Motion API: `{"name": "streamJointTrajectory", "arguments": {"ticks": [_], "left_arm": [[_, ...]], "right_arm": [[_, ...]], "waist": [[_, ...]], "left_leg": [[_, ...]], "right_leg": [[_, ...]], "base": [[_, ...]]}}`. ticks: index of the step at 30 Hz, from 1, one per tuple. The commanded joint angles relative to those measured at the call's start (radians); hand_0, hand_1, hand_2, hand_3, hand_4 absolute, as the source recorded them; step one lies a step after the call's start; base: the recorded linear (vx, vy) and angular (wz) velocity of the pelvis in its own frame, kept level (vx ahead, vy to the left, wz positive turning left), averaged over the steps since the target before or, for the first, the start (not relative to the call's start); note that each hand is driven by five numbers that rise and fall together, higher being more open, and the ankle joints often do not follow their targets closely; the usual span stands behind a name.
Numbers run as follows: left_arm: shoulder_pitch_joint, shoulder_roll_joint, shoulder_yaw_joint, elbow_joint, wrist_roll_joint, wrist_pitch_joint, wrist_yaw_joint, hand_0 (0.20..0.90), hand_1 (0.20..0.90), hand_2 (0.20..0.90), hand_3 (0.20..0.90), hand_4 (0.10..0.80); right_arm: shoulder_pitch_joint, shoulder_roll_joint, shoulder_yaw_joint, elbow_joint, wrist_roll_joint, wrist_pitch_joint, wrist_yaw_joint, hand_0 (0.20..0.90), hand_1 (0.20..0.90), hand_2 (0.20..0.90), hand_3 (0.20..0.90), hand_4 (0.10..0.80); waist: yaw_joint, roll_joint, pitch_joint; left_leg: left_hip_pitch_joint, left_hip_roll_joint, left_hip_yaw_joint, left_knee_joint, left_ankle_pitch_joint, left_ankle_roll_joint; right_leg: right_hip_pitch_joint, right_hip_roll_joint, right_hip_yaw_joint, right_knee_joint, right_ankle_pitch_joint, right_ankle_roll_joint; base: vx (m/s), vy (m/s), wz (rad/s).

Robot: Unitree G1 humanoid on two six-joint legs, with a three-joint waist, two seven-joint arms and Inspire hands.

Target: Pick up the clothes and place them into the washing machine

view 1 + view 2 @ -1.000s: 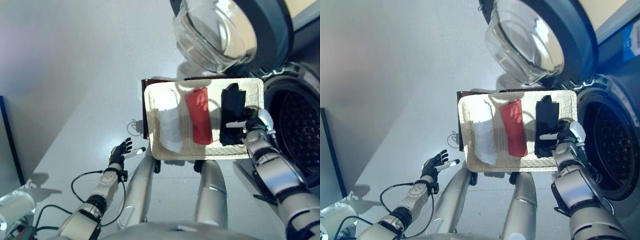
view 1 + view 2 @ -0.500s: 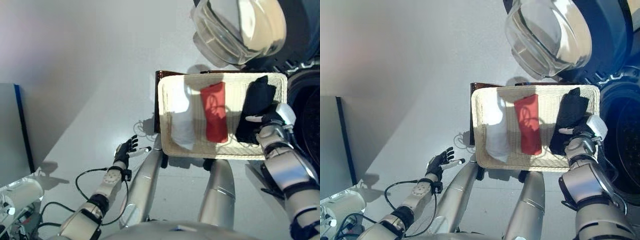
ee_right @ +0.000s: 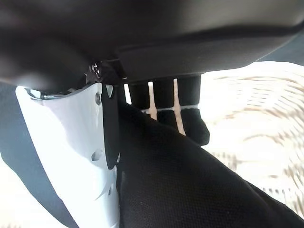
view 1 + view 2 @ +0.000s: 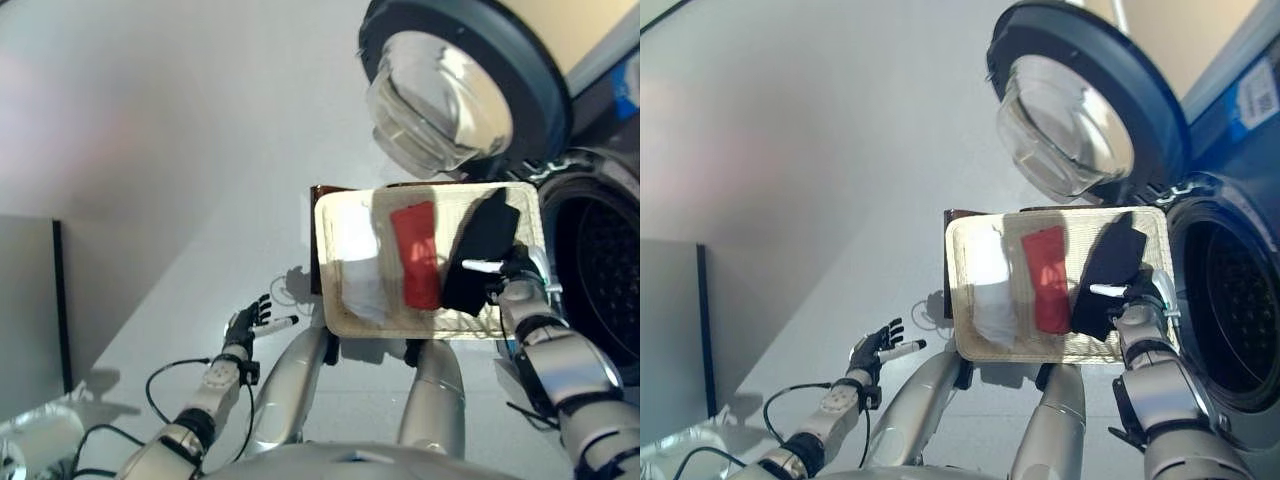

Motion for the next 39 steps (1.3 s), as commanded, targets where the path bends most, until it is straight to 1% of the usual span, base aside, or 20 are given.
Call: {"name": "streamJointTrajectory", "arguments": {"ticks": [1,2,3,4,8,10,11,12,14,18,22,25,26,27,30,31,32,34,35,39], "left_arm": [[0.002,0.007,0.044,0.022,-0.004,-0.066,0.038,0.900,0.900,0.900,0.900,0.800],[0.003,0.008,0.043,0.022,-0.004,-0.066,0.038,0.900,0.900,0.900,0.900,0.800],[0.004,0.013,0.046,0.003,-0.022,-0.083,0.043,0.900,0.900,0.900,0.900,0.800],[0.007,0.015,0.044,-0.007,-0.029,-0.090,0.050,0.900,0.900,0.900,0.900,0.800],[-0.007,-0.003,0.031,0.041,-0.037,-0.086,0.060,0.900,0.900,0.900,0.900,0.800],[-0.010,-0.011,0.022,0.060,-0.053,-0.090,0.060,0.900,0.900,0.900,0.900,0.800],[-0.009,-0.017,0.017,0.065,-0.061,-0.091,0.057,0.900,0.900,0.900,0.900,0.800],[-0.009,-0.017,0.016,0.065,-0.061,-0.091,0.056,0.900,0.900,0.900,0.900,0.800],[-0.006,-0.019,0.011,0.070,-0.074,-0.092,0.056,0.900,0.900,0.900,0.900,0.800],[0.006,-0.015,0.000,0.067,-0.099,-0.097,0.053,0.900,0.900,0.900,0.900,0.800],[0.016,-0.007,-0.005,0.065,-0.111,-0.105,0.051,0.900,0.900,0.900,0.900,0.800],[0.021,0.011,-0.006,0.060,-0.108,-0.107,0.053,0.900,0.900,0.900,0.900,0.800],[0.020,0.019,-0.004,0.054,-0.106,-0.108,0.054,0.900,0.900,0.900,0.900,0.800],[0.021,0.021,-0.006,0.047,-0.105,-0.111,0.054,0.900,0.900,0.900,0.900,0.800],[0.032,0.033,0.004,0.020,-0.110,-0.116,0.061,0.900,0.900,0.900,0.900,0.800],[0.036,0.034,0.004,0.020,-0.113,-0.117,0.062,0.900,0.900,0.900,0.900,0.800],[0.041,0.037,-0.001,0.012,-0.107,-0.116,0.062,0.900,0.900,0.900,0.900,0.800],[0.041,0.035,-0.001,0.012,-0.104,-0.116,0.063,0.900,0.900,0.900,0.900,0.800],[0.053,0.044,-0.003,0.007,-0.102,-0.119,0.064,0.900,0.900,0.900,0.900,0.800],[0.068,0.051,-0.006,-0.015,-0.099,-0.127,0.071,0.900,0.900,0.900,0.900,0.800]], "right_arm": [[0.032,-0.054,-0.085,-0.009,0.298,-0.132,-0.047,0.200,0.200,0.200,0.200,0.300],[0.034,-0.054,-0.086,-0.009,0.300,-0.133,-0.046,0.200,0.200,0.200,0.200,0.300],[0.053,-0.026,-0.239,-0.057,0.566,-0.220,-0.029,0.200,0.200,0.200,0.200,0.300],[0.055,0.001,-0.308,-0.088,0.698,-0.265,-0.017,0.200,0.200,0.200,0.200,0.300],[0.059,0.072,-0.474,-0.145,0.989,-0.377,0.023,0.200,0.200,0.200,0.200,0.300],[0.064,0.099,-0.496,-0.188,1.047,-0.404,0.050,0.200,0.200,0.200,0.200,0.300],[0.060,0.112,-0.525,-0.228,1.102,-0.433,0.071,0.200,0.200,0.200,0.200,0.300],[0.061,0.113,-0.525,-0.230,1.103,-0.435,0.071,0.200,0.200,0.200,0.200,0.300],[0.045,0.121,-0.559,-0.273,1.155,-0.480,0.064,0.200,0.200,0.200,0.200,0.300],[-0.007,0.116,-0.569,-0.373,1.110,-0.552,-0.006,0.200,0.200,0.200,0.200,0.300],[-0.082,0.055,-0.553,-0.457,1.005,-0.585,-0.094,0.200,0.200,0.200,0.200,0.300],[-0.142,-0.019,-0.534,-0.464,0.958,-0.599,-0.140,0.200,0.200,0.200,0.200,0.300],[-0.171,-0.055,-0.521,-0.462,0.939,-0.598,-0.156,0.200,0.200,0.200,0.200,0.300],[-0.194,-0.086,-0.507,-0.456,0.918,-0.592,-0.177,0.200,0.200,0.200,0.200,0.300],[-0.266,-0.183,-0.448,-0.450,0.867,-0.582,-0.210,0.200,0.200,0.200,0.200,0.300],[-0.278,-0.199,-0.429,-0.453,0.849,-0.582,-0.216,0.200,0.200,0.200,0.200,0.300],[-0.309,-0.240,-0.407,-0.452,0.832,-0.573,-0.222,0.200,0.200,0.200,0.200,0.300],[-0.322,-0.248,-0.391,-0.445,0.815,-0.572,-0.239,0.200,0.200,0.200,0.200,0.300],[-0.351,-0.300,-0.367,-0.457,0.779,-0.572,-0.252,0.200,0.200,0.200,0.200,0.300],[-0.430,-0.419,-0.305,-0.443,0.685,-0.564,-0.321,0.200,0.200,0.200,0.200,0.300]], "waist": [[-0.020,-0.044,-0.007],[-0.019,-0.044,-0.007],[-0.033,-0.052,-0.008],[-0.039,-0.055,-0.010],[-0.063,-0.057,-0.021],[-0.066,-0.058,-0.026],[-0.072,-0.050,-0.029],[-0.072,-0.050,-0.029],[-0.077,-0.038,-0.031],[-0.081,-0.007,-0.019],[-0.080,0.016,-0.010],[-0.075,0.026,-0.016],[-0.072,0.032,-0.017],[-0.073,0.037,-0.015],[-0.072,0.048,-0.010],[-0.073,0.048,-0.009],[-0.075,0.050,-0.009],[-0.075,0.053,-0.010],[-0.078,0.053,-0.010],[-0.076,0.058,-0.025]], "left_leg": [[0.004,0.009,-0.022,0.058,-0.097,-0.095],[0.005,0.010,-0.021,0.058,-0.098,-0.095],[0.009,0.014,-0.019,0.048,-0.097,-0.096],[0.012,0.015,-0.019,0.040,-0.097,-0.096],[0.021,0.018,-0.009,0.019,-0.097,-0.097],[0.024,0.019,-0.002,0.014,-0.097,-0.096],[0.026,0.016,-0.002,0.014,-0.099,-0.096],[0.026,0.016,-0.002,0.014,-0.099,-0.096],[0.021,0.011,-0.001,0.023,-0.105,-0.095],[-0.017,0.006,0.013,0.114,-0.147,-0.087],[-0.111,0.016,0.036,0.274,-0.211,-0.078],[-0.157,0.029,0.033,0.371,-0.277,-0.082],[-0.184,0.035,0.037,0.410,-0.289,-0.083],[-0.204,0.042,0.037,0.448,-0.317,-0.084],[-0.270,0.055,0.046,0.556,-0.370,-0.080],[-0.282,0.059,0.048,0.581,-0.379,-0.078],[-0.299,0.061,0.052,0.611,-0.397,-0.074],[-0.313,0.064,0.054,0.635,-0.410,-0.071],[-0.325,0.064,0.057,0.657,-0.422,-0.067],[-0.349,0.060,0.068,0.684,-0.445,-0.066]], "right_leg": [[0.148,-0.003,-0.028,-0.278,0.164,0.021],[0.149,-0.003,-0.027,-0.278,0.164,0.021],[0.150,0.002,-0.019,-0.293,0.167,0.022],[0.151,0.006,-0.010,-0.300,0.168,0.023],[0.155,0.016,0.011,-0.338,0.177,0.026],[0.154,0.018,0.019,-0.344,0.181,0.026],[0.152,0.017,0.022,-0.341,0.178,0.025],[0.152,0.017,0.022,-0.340,0.177,0.025],[0.142,0.015,0.027,-0.323,0.167,0.023],[0.089,0.014,0.044,-0.228,0.128,0.014],[-0.007,0.016,0.065,-0.092,0.078,0.005],[-0.061,0.020,0.074,0.007,0.013,0.006],[-0.088,0.022,0.073,0.049,-0.001,0.001],[-0.114,0.020,0.077,0.087,-0.028,0.000],[-0.191,0.021,0.090,0.194,-0.067,-0.012],[-0.208,0.023,0.093,0.218,-0.073,-0.015],[-0.231,0.025,0.100,0.251,-0.088,-0.019],[-0.249,0.027,0.106,0.272,-0.097,-0.023],[-0.271,0.029,0.114,0.304,-0.110,-0.031],[-0.311,0.027,0.130,0.340,-0.129,-0.036]], "base": [[-0.012,-0.021,-0.09],[-0.005,-0.026,-0.11],[0.007,-0.014,-0.11],[0.007,-0.006,-0.13],[0.012,0.030,-0.30],[0.010,0.026,-0.21],[0.005,0.018,-0.27],[0.005,0.017,-0.29],[-0.004,0.020,-0.13],[-0.033,0.048,-0.03],[-0.062,0.007,-0.12],[0.055,-0.037,-0.05],[-0.040,-0.057,-0.02],[-0.053,-0.044,-0.10],[-0.039,-0.028,-0.11],[-0.013,-0.020,-0.09],[-0.005,-0.018,-0.10],[0.010,0.000,-0.10],[0.024,0.007,-0.11],[0.033,0.021,-0.10]]}}
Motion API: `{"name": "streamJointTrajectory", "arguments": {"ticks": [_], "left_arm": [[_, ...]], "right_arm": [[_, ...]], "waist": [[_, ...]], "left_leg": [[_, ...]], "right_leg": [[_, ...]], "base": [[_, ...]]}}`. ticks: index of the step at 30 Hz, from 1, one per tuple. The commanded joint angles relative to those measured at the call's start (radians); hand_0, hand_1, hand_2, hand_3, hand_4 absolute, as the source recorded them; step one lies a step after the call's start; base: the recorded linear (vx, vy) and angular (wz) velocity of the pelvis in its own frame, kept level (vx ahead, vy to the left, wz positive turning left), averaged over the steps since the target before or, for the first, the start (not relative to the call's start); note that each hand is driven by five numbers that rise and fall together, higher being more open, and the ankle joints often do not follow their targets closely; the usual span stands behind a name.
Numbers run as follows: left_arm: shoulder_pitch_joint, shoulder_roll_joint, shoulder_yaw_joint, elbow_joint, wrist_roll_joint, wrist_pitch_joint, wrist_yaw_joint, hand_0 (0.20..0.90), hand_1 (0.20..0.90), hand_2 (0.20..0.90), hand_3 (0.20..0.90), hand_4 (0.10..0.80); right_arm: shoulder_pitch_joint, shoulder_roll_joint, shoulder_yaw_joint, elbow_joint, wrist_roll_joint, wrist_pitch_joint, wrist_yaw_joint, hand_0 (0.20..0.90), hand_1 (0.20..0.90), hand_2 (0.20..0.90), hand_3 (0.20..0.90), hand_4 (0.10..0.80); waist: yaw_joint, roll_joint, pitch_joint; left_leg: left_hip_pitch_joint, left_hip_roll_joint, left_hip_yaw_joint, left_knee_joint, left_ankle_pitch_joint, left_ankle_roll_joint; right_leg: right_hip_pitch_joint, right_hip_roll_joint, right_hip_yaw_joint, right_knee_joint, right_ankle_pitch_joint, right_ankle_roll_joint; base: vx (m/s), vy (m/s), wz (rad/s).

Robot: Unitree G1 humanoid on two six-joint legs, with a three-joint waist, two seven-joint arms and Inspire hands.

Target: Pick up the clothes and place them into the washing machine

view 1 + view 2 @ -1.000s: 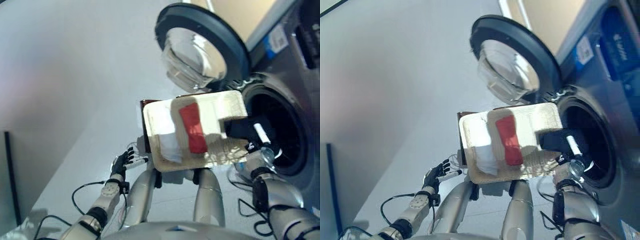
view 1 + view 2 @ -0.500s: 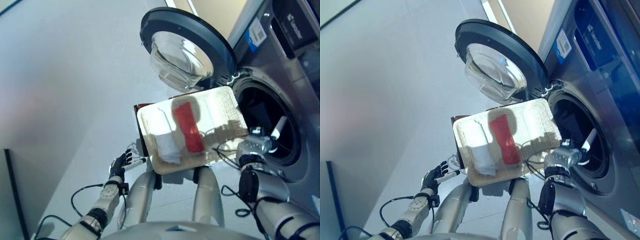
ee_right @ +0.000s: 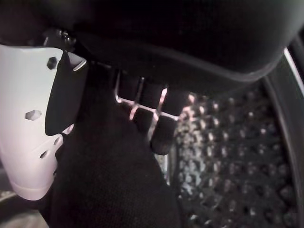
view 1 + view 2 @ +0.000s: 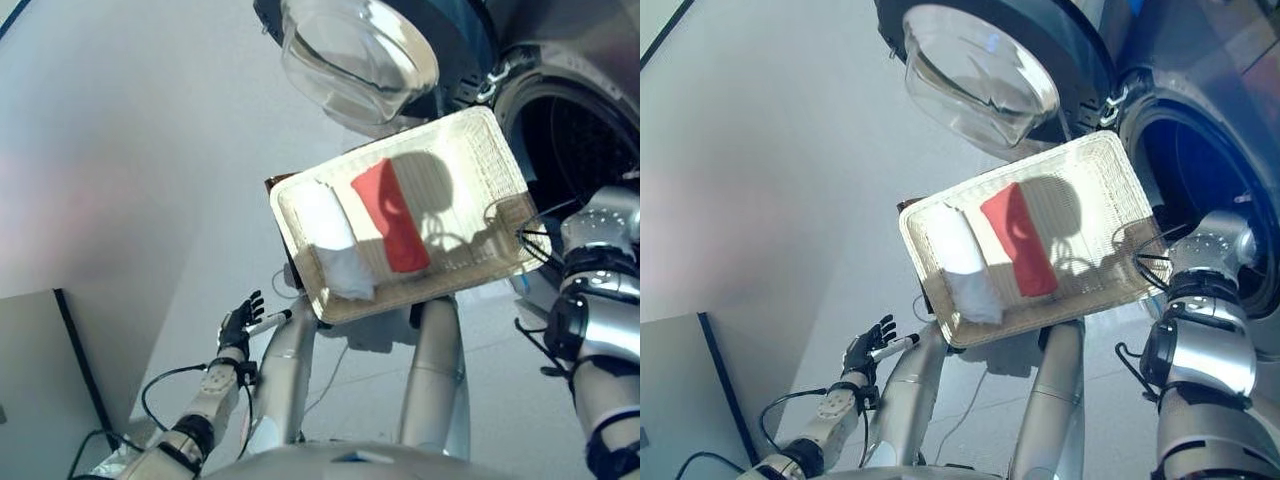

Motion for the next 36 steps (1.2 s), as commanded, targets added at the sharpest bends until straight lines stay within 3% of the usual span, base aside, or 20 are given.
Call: {"name": "streamJointTrajectory", "arguments": {"ticks": [1,3,4,5,10,18,21,26,27,29,30,36], "left_arm": [[0.055,0.041,0.004,0.017,0.003,-0.048,0.033,0.900,0.900,0.900,0.900,0.800],[0.062,0.044,0.002,0.005,0.004,-0.052,0.041,0.900,0.900,0.900,0.900,0.800],[0.064,0.041,-0.003,0.002,-0.001,-0.055,0.044,0.900,0.900,0.900,0.900,0.800],[0.067,0.038,-0.001,-0.005,-0.011,-0.055,0.042,0.900,0.900,0.900,0.900,0.800],[0.054,0.028,-0.010,0.001,-0.022,-0.059,0.048,0.900,0.900,0.900,0.900,0.800],[0.019,0.008,-0.017,0.056,-0.046,-0.056,0.049,0.900,0.900,0.900,0.900,0.800],[0.016,0.006,-0.021,0.068,-0.047,-0.057,0.041,0.900,0.900,0.900,0.900,0.800],[-0.006,0.018,-0.002,0.086,-0.001,-0.056,0.044,0.900,0.900,0.900,0.900,0.800],[-0.005,0.018,0.004,0.090,0.011,-0.056,0.046,0.900,0.900,0.900,0.900,0.800],[-0.004,0.023,0.019,0.094,0.028,-0.056,0.046,0.900,0.900,0.900,0.900,0.800],[-0.004,0.025,0.024,0.092,0.036,-0.057,0.044,0.900,0.900,0.900,0.900,0.800],[-0.006,0.039,0.057,0.104,0.077,-0.057,0.051,0.900,0.900,0.900,0.900,0.800]], "right_arm": [[-0.119,-0.262,0.121,-0.076,-0.198,-0.077,-0.059,0.200,0.200,0.200,0.200,0.300],[-0.155,-0.300,0.163,-0.061,-0.279,-0.060,-0.128,0.200,0.200,0.200,0.200,0.300],[-0.165,-0.292,0.165,-0.073,-0.291,-0.056,-0.142,0.505,0.505,0.505,0.505,0.518],[-0.168,-0.294,0.175,-0.066,-0.311,-0.031,-0.135,0.900,0.900,0.900,0.900,0.800],[-0.169,-0.229,0.207,0.000,-0.225,-0.031,-0.064,0.900,0.900,0.900,0.900,0.800],[-0.072,0.030,0.168,0.061,-0.116,-0.039,0.002,0.900,0.900,0.900,0.900,0.800],[-0.051,0.086,0.171,0.098,-0.102,-0.006,0.041,0.900,0.900,0.900,0.900,0.800],[-0.020,0.136,0.282,0.246,-0.183,0.135,0.116,0.900,0.900,0.900,0.900,0.800],[0.001,0.154,0.297,0.255,-0.206,0.154,0.133,0.900,0.900,0.900,0.900,0.800],[0.025,0.184,0.345,0.257,-0.282,0.189,0.152,0.900,0.900,0.900,0.900,0.800],[0.048,0.198,0.360,0.259,-0.310,0.205,0.161,0.900,0.900,0.900,0.900,0.800],[0.121,0.259,0.534,0.280,-0.631,0.307,0.182,0.900,0.900,0.900,0.900,0.800]], "waist": [[-0.017,0.001,-0.068],[-0.015,0.004,-0.076],[-0.016,0.008,-0.079],[-0.014,0.009,-0.083],[-0.009,0.004,-0.093],[-0.007,-0.001,-0.082],[-0.001,-0.008,-0.073],[0.018,-0.036,-0.065],[0.019,-0.045,-0.058],[0.026,-0.061,-0.059],[0.027,-0.069,-0.050],[0.044,-0.125,-0.026]], "left_leg": [[0.019,0.008,-0.069,0.106,-0.159,-0.087],[0.014,0.004,-0.059,0.100,-0.158,-0.087],[0.014,0.001,-0.056,0.092,-0.157,-0.085],[0.013,0.000,-0.053,0.085,-0.154,-0.085],[0.021,-0.003,-0.047,0.041,-0.136,-0.082],[0.060,-0.008,-0.055,-0.085,-0.067,-0.093],[0.090,-0.012,-0.066,-0.149,-0.027,-0.098],[0.160,-0.017,-0.086,-0.258,0.036,-0.116],[0.171,-0.018,-0.081,-0.289,0.082,-0.112],[0.219,-0.021,-0.103,-0.335,0.079,-0.125],[0.227,-0.020,-0.097,-0.359,0.121,-0.124],[0.318,-0.026,-0.142,-0.468,0.185,-0.134]], "right_leg": [[0.063,0.015,-0.063,0.008,-0.064,-0.031],[0.051,0.015,-0.054,0.007,-0.063,-0.032],[0.048,0.017,-0.053,0.004,-0.062,-0.034],[0.045,0.015,-0.050,0.002,-0.060,-0.035],[0.050,0.019,-0.049,-0.033,-0.040,-0.034],[0.106,0.027,-0.076,-0.159,0.025,-0.024],[0.142,0.030,-0.088,-0.233,0.066,-0.018],[0.232,0.022,-0.120,-0.348,0.123,-0.007],[0.251,0.018,-0.138,-0.385,0.165,-0.013],[0.310,0.015,-0.150,-0.432,0.160,0.000],[0.326,0.010,-0.170,-0.461,0.195,-0.005],[0.450,-0.001,-0.237,-0.567,0.242,0.007]], "base": [[0.034,0.024,-0.11],[0.027,0.037,-0.11],[0.022,0.041,-0.07],[0.011,0.030,-0.06],[0.002,0.009,-0.03],[-0.004,0.001,-0.02],[-0.018,-0.002,-0.04],[-0.025,-0.033,0.13],[-0.081,-0.049,0.17],[0.027,-0.052,0.17],[0.042,-0.054,0.19],[0.010,-0.063,0.28]]}}
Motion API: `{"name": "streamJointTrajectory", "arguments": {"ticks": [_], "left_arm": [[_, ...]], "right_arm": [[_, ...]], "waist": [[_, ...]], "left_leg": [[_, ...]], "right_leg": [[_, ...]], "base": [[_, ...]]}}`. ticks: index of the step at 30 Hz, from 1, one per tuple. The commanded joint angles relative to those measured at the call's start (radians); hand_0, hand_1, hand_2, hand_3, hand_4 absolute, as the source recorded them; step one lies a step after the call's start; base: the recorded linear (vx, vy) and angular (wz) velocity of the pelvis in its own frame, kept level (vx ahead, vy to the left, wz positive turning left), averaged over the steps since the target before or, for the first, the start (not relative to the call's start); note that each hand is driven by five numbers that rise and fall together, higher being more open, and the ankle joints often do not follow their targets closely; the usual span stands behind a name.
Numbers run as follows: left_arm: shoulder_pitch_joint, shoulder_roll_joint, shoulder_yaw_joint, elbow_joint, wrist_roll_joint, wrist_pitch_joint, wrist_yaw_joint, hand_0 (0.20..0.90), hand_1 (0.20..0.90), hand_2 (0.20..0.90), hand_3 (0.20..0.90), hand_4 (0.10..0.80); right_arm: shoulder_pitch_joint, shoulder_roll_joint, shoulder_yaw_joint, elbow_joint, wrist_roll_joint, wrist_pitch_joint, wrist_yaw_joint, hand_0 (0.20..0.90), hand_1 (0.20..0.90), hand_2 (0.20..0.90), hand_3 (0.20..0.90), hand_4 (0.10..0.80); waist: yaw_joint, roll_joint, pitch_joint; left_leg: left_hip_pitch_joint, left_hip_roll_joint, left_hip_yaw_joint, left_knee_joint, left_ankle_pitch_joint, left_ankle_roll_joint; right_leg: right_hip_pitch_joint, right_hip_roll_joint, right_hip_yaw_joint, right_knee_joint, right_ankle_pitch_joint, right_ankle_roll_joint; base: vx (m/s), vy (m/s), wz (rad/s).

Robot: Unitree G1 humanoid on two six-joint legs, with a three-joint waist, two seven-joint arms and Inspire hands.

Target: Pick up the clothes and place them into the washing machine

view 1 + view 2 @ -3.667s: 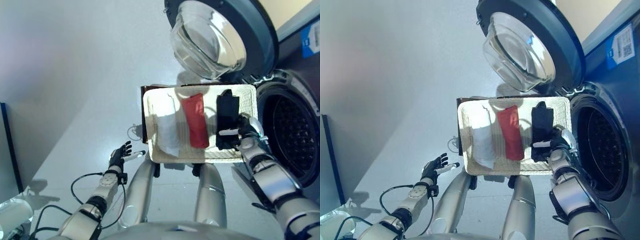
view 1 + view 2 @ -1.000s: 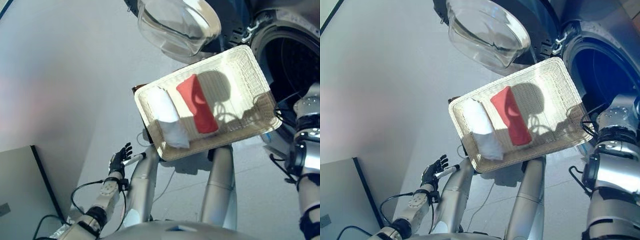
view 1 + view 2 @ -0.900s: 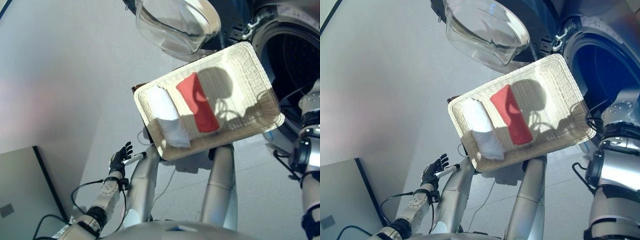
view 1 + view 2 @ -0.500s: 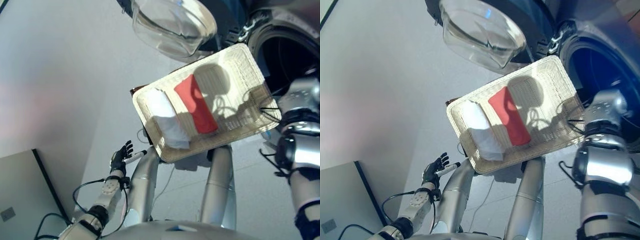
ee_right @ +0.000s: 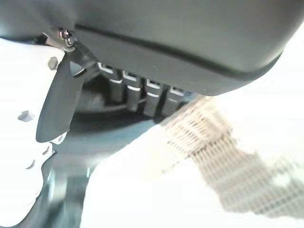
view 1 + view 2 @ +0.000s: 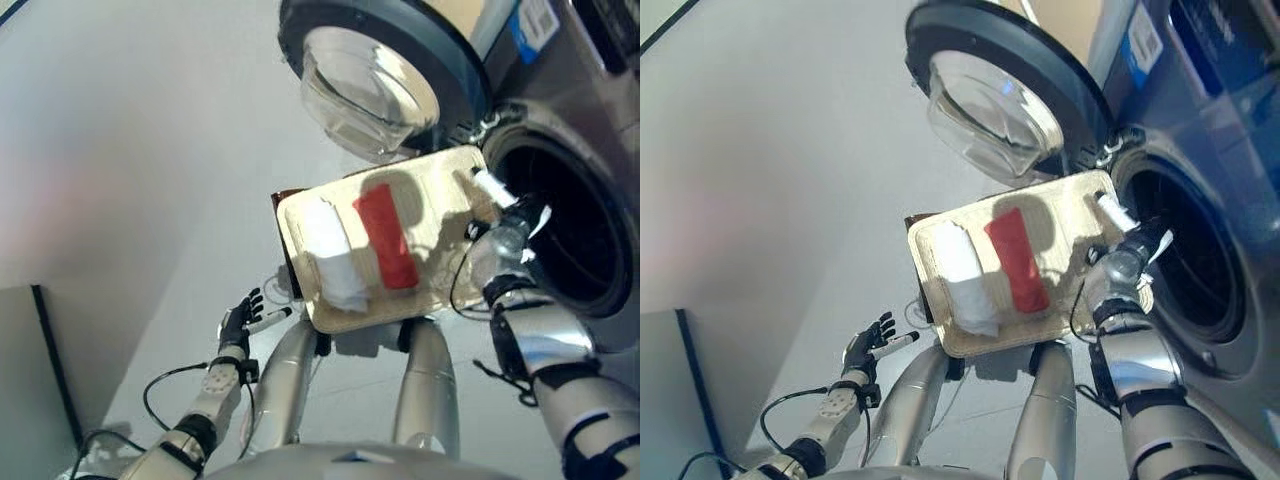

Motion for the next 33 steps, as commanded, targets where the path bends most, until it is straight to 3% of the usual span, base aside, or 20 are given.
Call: {"name": "streamJointTrajectory", "arguments": {"ticks": [1,5,7,8,9,18,27,33], "left_arm": [[-0.011,0.052,0.053,0.066,0.044,-0.036,0.028,0.900,0.900,0.900,0.900,0.800],[-0.026,0.060,0.065,0.071,0.059,-0.034,0.037,0.900,0.900,0.900,0.900,0.800],[-0.031,0.067,0.076,0.078,0.061,-0.033,0.043,0.900,0.900,0.900,0.900,0.800],[-0.036,0.069,0.077,0.077,0.067,-0.031,0.047,0.900,0.900,0.900,0.900,0.800],[-0.036,0.072,0.080,0.076,0.070,-0.032,0.047,0.900,0.900,0.900,0.900,0.800],[-0.050,0.099,0.113,0.054,0.076,-0.032,0.074,0.900,0.900,0.900,0.900,0.800],[-0.058,0.108,0.118,-0.045,0.042,-0.049,0.094,0.900,0.900,0.900,0.900,0.800],[-0.077,0.095,0.132,-0.127,0.013,-0.060,0.123,0.900,0.900,0.900,0.900,0.800]], "right_arm": [[-0.022,-0.035,0.074,0.000,-0.197,0.014,0.019,0.900,0.900,0.900,0.900,0.800],[-0.007,-0.014,0.107,0.015,-0.273,0.038,0.011,0.900,0.900,0.900,0.900,0.800],[-0.015,-0.007,0.117,0.025,-0.284,0.048,0.016,0.900,0.900,0.900,0.900,0.800],[-0.009,-0.005,0.123,0.034,-0.303,0.048,0.012,0.900,0.900,0.900,0.900,0.800],[-0.009,-0.002,0.132,0.041,-0.306,0.052,0.018,0.900,0.900,0.900,0.900,0.800],[0.020,0.050,0.151,0.047,-0.335,0.060,-0.009,0.900,0.900,0.900,0.900,0.800],[-0.009,0.085,0.187,0.069,-0.356,0.073,-0.049,0.900,0.900,0.900,0.900,0.800],[-0.034,0.094,0.226,0.137,-0.429,0.130,-0.076,0.900,0.900,0.900,0.900,0.800]], "waist": [[0.041,-0.049,0.016],[0.056,-0.078,0.036],[0.064,-0.091,0.036],[0.066,-0.092,0.049],[0.073,-0.096,0.048],[0.105,-0.120,0.083],[0.147,-0.111,0.119],[0.188,-0.069,0.142]], "left_leg": [[0.002,-0.001,-0.021,0.013,-0.031,-0.089],[0.000,-0.006,-0.048,0.011,-0.018,-0.089],[0.008,-0.007,-0.066,0.011,-0.047,-0.094],[-0.008,-0.011,-0.063,0.012,-0.014,-0.087],[0.000,-0.011,-0.076,0.016,-0.045,-0.093],[-0.042,-0.021,-0.112,0.019,-0.029,-0.095],[-0.128,-0.043,-0.151,0.043,-0.016,-0.096],[-0.225,-0.075,-0.179,0.093,-0.015,-0.096]], "right_leg": [[0.128,-0.002,-0.052,-0.223,0.132,0.013],[0.150,-0.007,-0.081,-0.237,0.140,0.014],[0.160,-0.004,-0.084,-0.230,0.109,0.023],[0.151,-0.010,-0.101,-0.235,0.140,0.014],[0.159,-0.007,-0.096,-0.226,0.110,0.023],[0.144,-0.016,-0.135,-0.203,0.101,0.023],[0.070,-0.034,-0.171,-0.114,0.056,0.016],[-0.033,-0.067,-0.189,0.047,-0.014,0.007]], "base": [[0.008,-0.018,0.19],[0.028,-0.050,0.23],[0.052,-0.032,0.28],[-0.002,-0.010,0.30],[-0.001,-0.015,0.24],[0.018,-0.011,0.09],[-0.010,-0.005,0.24],[-0.020,0.013,0.33]]}}
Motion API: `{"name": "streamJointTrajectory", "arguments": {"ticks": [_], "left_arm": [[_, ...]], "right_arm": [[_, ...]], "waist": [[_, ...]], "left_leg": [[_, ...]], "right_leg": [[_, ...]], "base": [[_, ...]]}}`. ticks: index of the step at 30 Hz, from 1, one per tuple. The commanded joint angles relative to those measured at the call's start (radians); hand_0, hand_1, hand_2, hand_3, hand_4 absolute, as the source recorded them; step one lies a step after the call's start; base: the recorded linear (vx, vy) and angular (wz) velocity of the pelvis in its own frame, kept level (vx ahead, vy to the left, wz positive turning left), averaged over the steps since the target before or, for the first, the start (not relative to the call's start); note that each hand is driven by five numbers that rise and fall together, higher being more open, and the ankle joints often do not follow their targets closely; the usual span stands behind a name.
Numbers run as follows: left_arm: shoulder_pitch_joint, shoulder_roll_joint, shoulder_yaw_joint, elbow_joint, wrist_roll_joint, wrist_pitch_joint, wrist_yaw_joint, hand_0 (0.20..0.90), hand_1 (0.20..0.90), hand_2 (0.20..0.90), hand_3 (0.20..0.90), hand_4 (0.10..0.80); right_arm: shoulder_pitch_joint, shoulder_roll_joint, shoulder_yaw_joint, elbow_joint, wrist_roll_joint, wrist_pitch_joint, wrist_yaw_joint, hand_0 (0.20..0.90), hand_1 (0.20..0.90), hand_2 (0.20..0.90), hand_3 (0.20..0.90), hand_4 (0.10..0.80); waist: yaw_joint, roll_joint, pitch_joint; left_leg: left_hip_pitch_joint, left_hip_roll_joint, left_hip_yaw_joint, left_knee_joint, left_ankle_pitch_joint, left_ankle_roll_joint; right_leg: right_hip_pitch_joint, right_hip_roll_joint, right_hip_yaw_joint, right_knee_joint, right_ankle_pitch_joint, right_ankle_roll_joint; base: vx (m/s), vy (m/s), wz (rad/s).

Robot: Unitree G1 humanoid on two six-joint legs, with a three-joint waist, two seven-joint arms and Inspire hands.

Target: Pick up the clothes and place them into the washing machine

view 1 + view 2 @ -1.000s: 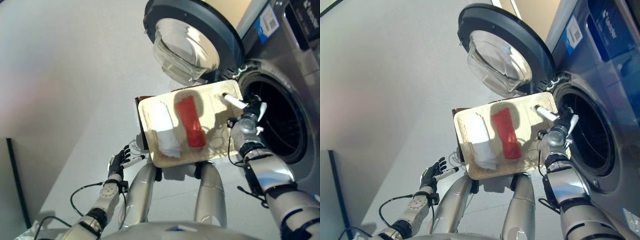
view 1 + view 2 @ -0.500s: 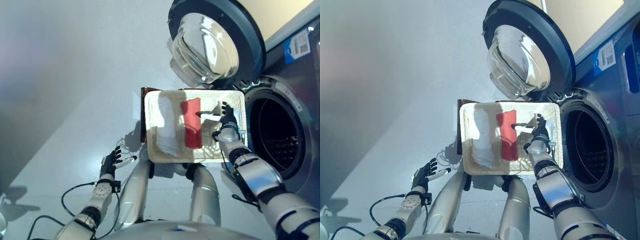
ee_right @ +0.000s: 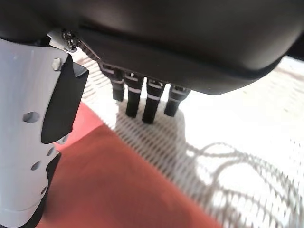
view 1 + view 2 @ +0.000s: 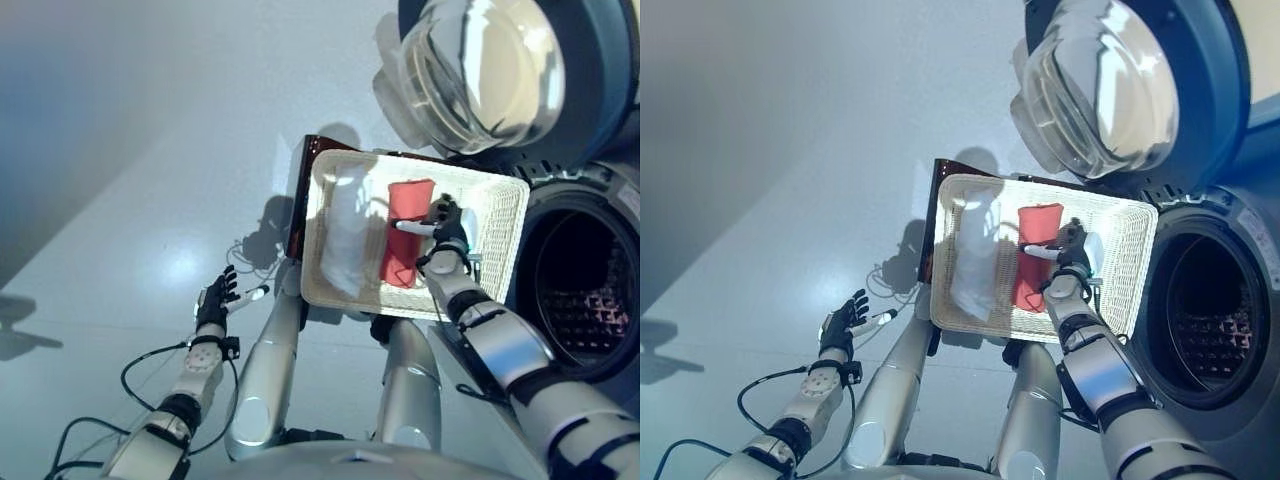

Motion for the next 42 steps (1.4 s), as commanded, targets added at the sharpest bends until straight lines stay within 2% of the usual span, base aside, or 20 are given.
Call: {"name": "streamJointTrajectory", "arguments": {"ticks": [1,2,3,6,7,11,17,23,28,32,33,40,41,42], "left_arm": [[-0.002,0.026,0.039,-0.071,-0.037,-0.055,0.060,0.900,0.900,0.900,0.900,0.800],[-0.003,0.022,0.040,-0.094,-0.036,-0.054,0.066,0.900,0.900,0.900,0.900,0.800],[-0.002,0.019,0.044,-0.115,-0.039,-0.054,0.071,0.900,0.900,0.900,0.900,0.800],[0.011,0.014,0.050,-0.145,-0.036,-0.055,0.076,0.900,0.900,0.900,0.900,0.800],[0.011,0.010,0.058,-0.124,-0.039,-0.053,0.075,0.900,0.900,0.900,0.900,0.800],[0.019,-0.009,0.055,-0.088,-0.031,-0.047,0.078,0.900,0.900,0.900,0.900,0.800],[0.055,-0.026,0.028,-0.032,-0.010,-0.025,0.065,0.900,0.900,0.900,0.900,0.800],[0.088,-0.018,0.022,0.000,0.009,-0.007,0.052,0.900,0.900,0.900,0.900,0.800],[0.103,-0.016,0.032,0.020,-0.003,-0.006,0.037,0.900,0.900,0.900,0.900,0.800],[0.112,-0.017,0.042,0.046,-0.021,-0.013,0.021,0.900,0.900,0.900,0.900,0.800],[0.116,-0.018,0.046,0.047,-0.031,-0.019,0.018,0.900,0.900,0.900,0.900,0.800],[0.132,-0.027,0.060,0.073,-0.050,-0.038,-0.002,0.900,0.900,0.900,0.900,0.800],[0.127,-0.032,0.057,0.088,-0.050,-0.039,-0.004,0.900,0.900,0.900,0.900,0.800],[0.127,-0.037,0.049,0.091,-0.054,-0.044,-0.007,0.900,0.900,0.900,0.900,0.800]], "right_arm": [[-0.033,-0.014,0.031,0.059,-0.096,0.061,0.019,0.900,0.900,0.900,0.900,0.800],[-0.045,-0.020,0.024,0.082,-0.100,0.070,0.009,0.425,0.425,0.425,0.425,0.461],[-0.048,-0.023,0.019,0.097,-0.112,0.085,0.000,0.200,0.200,0.200,0.200,0.300],[-0.038,-0.025,0.001,0.108,-0.127,0.099,-0.002,0.200,0.200,0.200,0.200,0.300],[-0.021,-0.021,-0.003,0.111,-0.141,0.103,0.002,0.200,0.200,0.200,0.200,0.300],[0.030,0.002,-0.003,0.104,-0.167,0.103,-0.002,0.200,0.200,0.200,0.200,0.300],[0.092,0.044,0.012,0.095,-0.186,0.101,-0.004,0.200,0.200,0.200,0.200,0.300],[0.169,-0.007,-0.037,0.084,-0.170,0.093,-0.007,0.200,0.200,0.200,0.200,0.300],[0.229,-0.063,-0.140,0.079,-0.061,0.050,-0.002,0.200,0.200,0.200,0.200,0.300],[0.266,-0.102,-0.242,0.041,0.096,-0.018,0.029,0.200,0.200,0.200,0.200,0.300],[0.278,-0.103,-0.278,0.000,0.169,-0.057,0.044,0.200,0.200,0.200,0.200,0.300],[0.296,-0.110,-0.409,-0.079,0.421,-0.152,0.097,0.200,0.200,0.200,0.200,0.300],[0.301,-0.106,-0.426,-0.086,0.439,-0.164,0.091,0.200,0.200,0.200,0.200,0.300],[0.304,-0.091,-0.446,-0.118,0.501,-0.192,0.112,0.200,0.200,0.200,0.200,0.300]], "waist": [[0.073,0.063,0.021],[0.079,0.074,0.021],[0.086,0.085,0.019],[0.100,0.102,0.015],[0.108,0.111,0.011],[0.109,0.127,0.007],[0.108,0.120,-0.011],[0.081,0.093,-0.029],[0.041,0.070,-0.039],[0.000,0.061,-0.053],[-0.016,0.058,-0.057],[-0.060,0.071,-0.083],[-0.068,0.073,-0.087],[-0.076,0.079,-0.084]], "left_leg": [[-0.112,-0.053,0.038,0.129,-0.096,-0.051],[-0.133,-0.062,0.036,0.149,-0.102,-0.050],[-0.153,-0.071,0.034,0.166,-0.106,-0.047],[-0.187,-0.085,0.030,0.203,-0.116,-0.040],[-0.211,-0.094,0.027,0.236,-0.126,-0.031],[-0.232,-0.113,0.019,0.279,-0.137,-0.023],[-0.186,-0.111,0.001,0.249,-0.127,-0.027],[-0.083,-0.081,0.000,0.181,-0.107,-0.039],[-0.017,-0.052,0.022,0.130,-0.091,-0.044],[0.033,-0.034,0.045,0.090,-0.084,-0.045],[0.053,-0.031,0.059,0.076,-0.084,-0.043],[0.135,0.009,0.122,0.008,-0.081,-0.044],[0.145,0.014,0.130,0.000,-0.079,-0.044],[0.147,0.020,0.149,-0.010,-0.050,-0.037]], "right_leg": [[-0.025,-0.026,0.033,-0.004,0.060,0.039],[-0.049,-0.034,0.033,0.029,0.044,0.036],[-0.067,-0.042,0.028,0.061,0.031,0.033],[-0.096,-0.062,0.024,0.124,0.001,0.029],[-0.120,-0.082,0.030,0.180,-0.020,0.028],[-0.133,-0.105,0.041,0.236,-0.044,0.021],[-0.074,-0.104,0.016,0.208,-0.051,0.019],[0.035,-0.065,0.008,0.114,-0.029,0.016],[0.087,-0.029,0.025,0.024,-0.001,0.016],[0.121,-0.007,0.048,-0.048,0.025,0.020],[0.128,0.001,0.060,-0.071,0.038,0.024],[0.170,0.029,0.121,-0.208,0.103,0.041],[0.178,0.033,0.131,-0.227,0.115,0.044],[0.175,0.038,0.133,-0.252,0.156,0.040]], "base": [[-0.040,0.021,0.31],[-0.024,0.030,0.35],[-0.020,0.041,0.41],[-0.006,0.039,0.25],[0.005,0.052,0.20],[0.023,0.015,0.19],[0.037,-0.024,0.10],[0.017,-0.039,-0.01],[-0.003,-0.017,-0.19],[0.005,0.009,-0.31],[0.010,0.052,-0.29],[0.012,0.033,-0.47],[-0.081,0.078,-0.58],[-0.092,0.087,-0.51]]}}
